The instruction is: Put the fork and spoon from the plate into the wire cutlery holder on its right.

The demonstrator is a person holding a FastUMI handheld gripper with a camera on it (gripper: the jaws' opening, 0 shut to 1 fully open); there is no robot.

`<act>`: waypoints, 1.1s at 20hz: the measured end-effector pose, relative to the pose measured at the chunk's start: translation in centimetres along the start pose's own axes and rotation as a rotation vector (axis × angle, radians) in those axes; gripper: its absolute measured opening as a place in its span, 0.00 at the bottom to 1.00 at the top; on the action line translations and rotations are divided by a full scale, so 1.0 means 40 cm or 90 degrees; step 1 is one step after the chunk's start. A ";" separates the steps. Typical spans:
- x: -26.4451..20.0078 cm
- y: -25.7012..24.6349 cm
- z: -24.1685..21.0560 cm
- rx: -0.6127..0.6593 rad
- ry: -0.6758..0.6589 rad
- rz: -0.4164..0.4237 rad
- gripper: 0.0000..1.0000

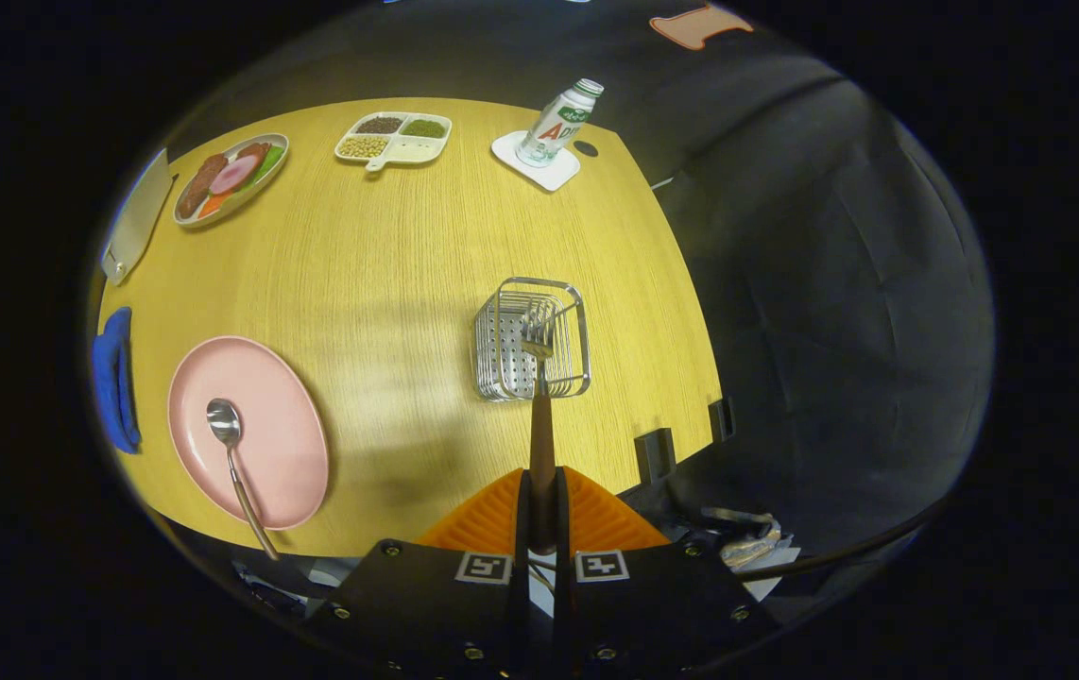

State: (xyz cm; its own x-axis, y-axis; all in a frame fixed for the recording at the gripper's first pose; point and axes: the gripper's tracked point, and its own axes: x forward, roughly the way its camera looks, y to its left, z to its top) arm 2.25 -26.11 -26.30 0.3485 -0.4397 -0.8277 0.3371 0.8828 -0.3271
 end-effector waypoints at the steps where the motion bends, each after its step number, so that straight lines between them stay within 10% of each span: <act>1: 0.009 0.001 0.004 -0.002 0.006 0.004 0.10; 22: -0.045 -0.009 0.071 -0.042 -0.023 0.023 0.29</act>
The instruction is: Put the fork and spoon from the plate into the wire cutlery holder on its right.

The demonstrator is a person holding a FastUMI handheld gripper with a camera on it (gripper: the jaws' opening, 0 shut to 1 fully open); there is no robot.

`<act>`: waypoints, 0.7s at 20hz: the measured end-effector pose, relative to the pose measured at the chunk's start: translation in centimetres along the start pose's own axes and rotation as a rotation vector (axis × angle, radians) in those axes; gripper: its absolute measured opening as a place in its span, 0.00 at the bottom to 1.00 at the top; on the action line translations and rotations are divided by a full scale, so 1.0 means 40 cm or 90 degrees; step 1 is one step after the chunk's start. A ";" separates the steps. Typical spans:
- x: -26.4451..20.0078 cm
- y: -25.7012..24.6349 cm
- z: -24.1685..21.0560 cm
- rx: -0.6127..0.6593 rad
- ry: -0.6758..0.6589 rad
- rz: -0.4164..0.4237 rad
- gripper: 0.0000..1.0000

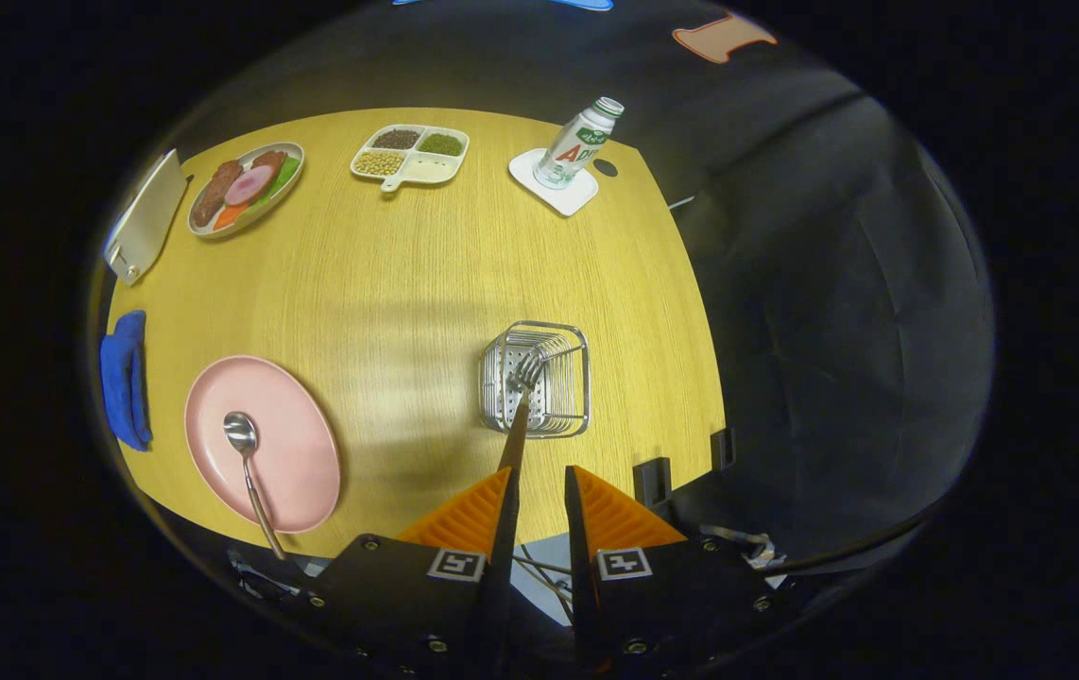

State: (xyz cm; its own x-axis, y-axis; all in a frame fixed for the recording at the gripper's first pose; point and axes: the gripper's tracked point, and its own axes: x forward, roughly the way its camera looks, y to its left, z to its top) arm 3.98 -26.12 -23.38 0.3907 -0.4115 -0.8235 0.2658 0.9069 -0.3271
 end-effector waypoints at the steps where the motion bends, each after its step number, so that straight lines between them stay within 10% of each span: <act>1: -0.009 0.006 -0.004 -0.004 -0.003 0.000 0.29; 14: -0.115 0.229 -0.055 -0.114 -0.063 0.047 0.29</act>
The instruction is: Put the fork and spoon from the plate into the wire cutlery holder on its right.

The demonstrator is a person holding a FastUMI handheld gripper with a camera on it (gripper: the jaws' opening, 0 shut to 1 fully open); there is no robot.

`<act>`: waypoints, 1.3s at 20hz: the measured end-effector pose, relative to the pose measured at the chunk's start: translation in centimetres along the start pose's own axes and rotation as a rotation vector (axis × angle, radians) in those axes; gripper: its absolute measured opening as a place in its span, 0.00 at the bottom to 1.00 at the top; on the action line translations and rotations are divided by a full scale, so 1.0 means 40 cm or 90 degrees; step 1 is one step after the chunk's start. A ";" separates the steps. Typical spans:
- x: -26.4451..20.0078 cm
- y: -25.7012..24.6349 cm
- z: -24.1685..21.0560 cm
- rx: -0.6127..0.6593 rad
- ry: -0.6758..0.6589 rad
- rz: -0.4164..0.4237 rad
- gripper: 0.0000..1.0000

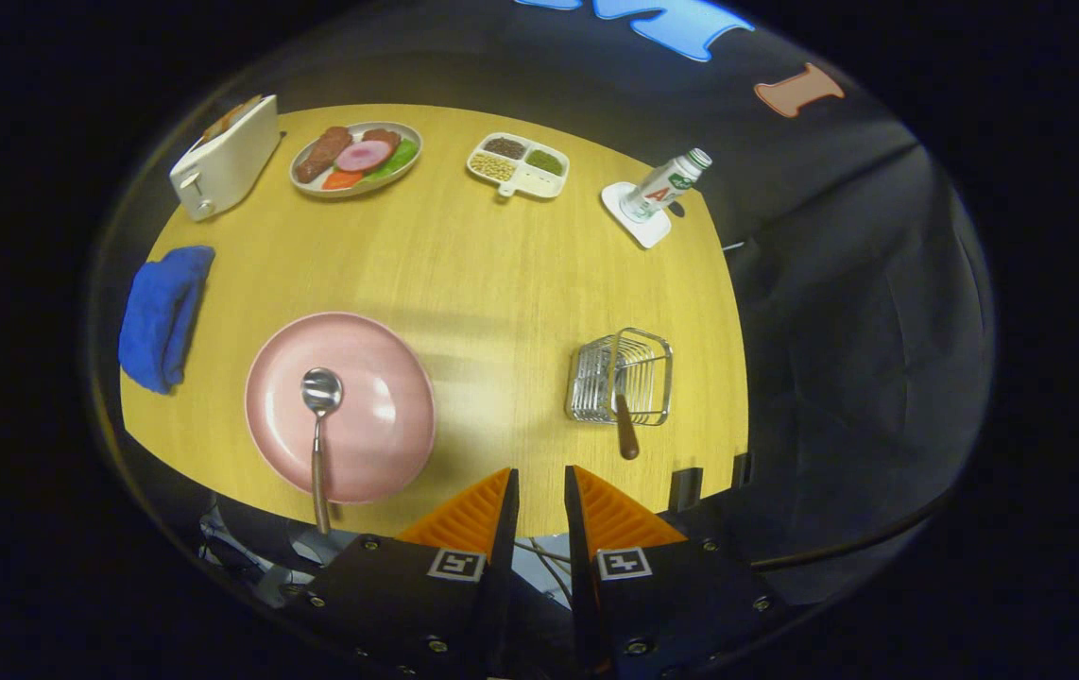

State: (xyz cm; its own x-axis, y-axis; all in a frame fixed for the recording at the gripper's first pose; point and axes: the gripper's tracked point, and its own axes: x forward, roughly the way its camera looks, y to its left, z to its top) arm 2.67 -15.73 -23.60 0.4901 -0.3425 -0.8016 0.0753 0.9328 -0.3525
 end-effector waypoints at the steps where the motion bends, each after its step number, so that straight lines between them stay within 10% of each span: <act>1: -0.007 0.028 -0.001 -0.012 -0.004 0.008 0.29; 26: 0.075 0.450 -0.183 -0.065 0.050 0.145 0.29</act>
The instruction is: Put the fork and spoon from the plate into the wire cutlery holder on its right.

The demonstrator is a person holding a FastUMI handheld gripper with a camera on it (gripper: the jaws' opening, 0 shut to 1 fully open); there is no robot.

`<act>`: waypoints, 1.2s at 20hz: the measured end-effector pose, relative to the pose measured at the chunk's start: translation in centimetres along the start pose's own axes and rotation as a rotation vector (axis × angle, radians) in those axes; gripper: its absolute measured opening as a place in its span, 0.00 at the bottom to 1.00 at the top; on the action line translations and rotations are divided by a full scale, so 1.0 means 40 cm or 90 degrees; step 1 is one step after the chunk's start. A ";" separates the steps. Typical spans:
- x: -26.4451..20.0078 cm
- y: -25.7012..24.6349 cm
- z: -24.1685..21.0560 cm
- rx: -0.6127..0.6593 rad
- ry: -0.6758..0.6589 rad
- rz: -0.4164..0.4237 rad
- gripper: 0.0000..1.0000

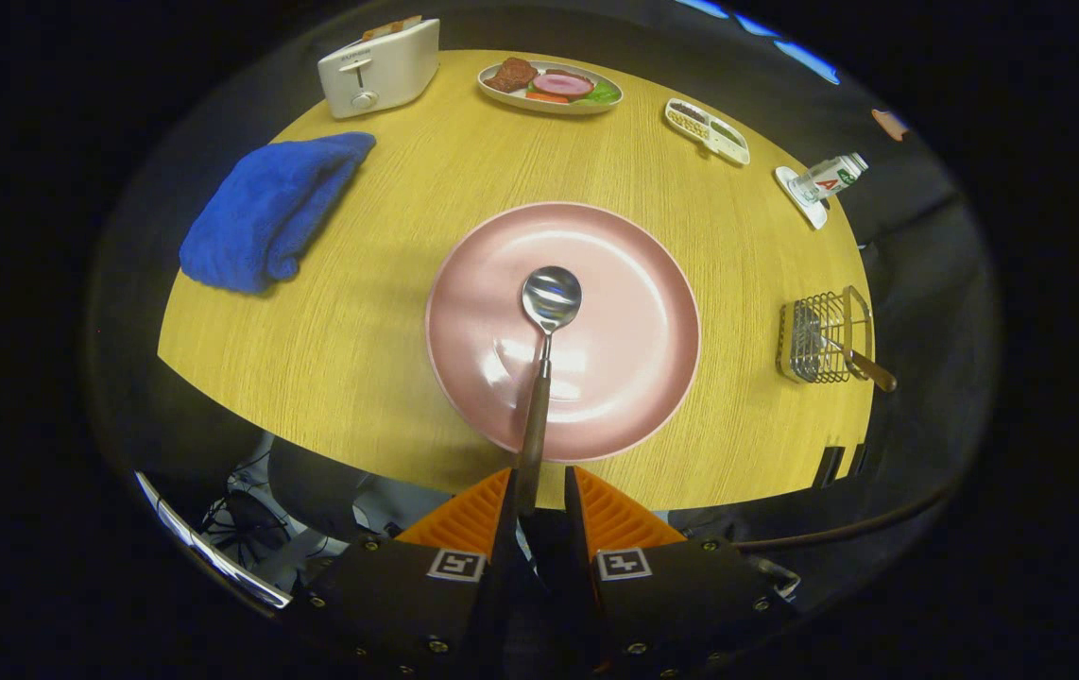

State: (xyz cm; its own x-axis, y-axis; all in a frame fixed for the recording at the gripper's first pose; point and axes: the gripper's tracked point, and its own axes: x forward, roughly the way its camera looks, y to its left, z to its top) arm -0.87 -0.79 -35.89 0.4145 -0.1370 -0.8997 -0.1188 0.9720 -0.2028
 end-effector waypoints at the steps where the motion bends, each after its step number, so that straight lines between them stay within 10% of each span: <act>1: 0.014 -0.004 0.001 0.003 0.005 -0.001 0.29; 15: 0.094 0.005 -0.026 0.009 0.046 -0.017 0.29; 19: 0.083 -0.004 -0.021 0.013 0.044 -0.010 0.10; 24: 0.034 -0.015 0.015 0.017 0.012 -0.023 0.09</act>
State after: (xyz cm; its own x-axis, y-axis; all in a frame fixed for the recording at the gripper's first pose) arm 0.31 -1.44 -36.77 0.4008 -0.1759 -0.8991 -0.0798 0.9710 -0.2255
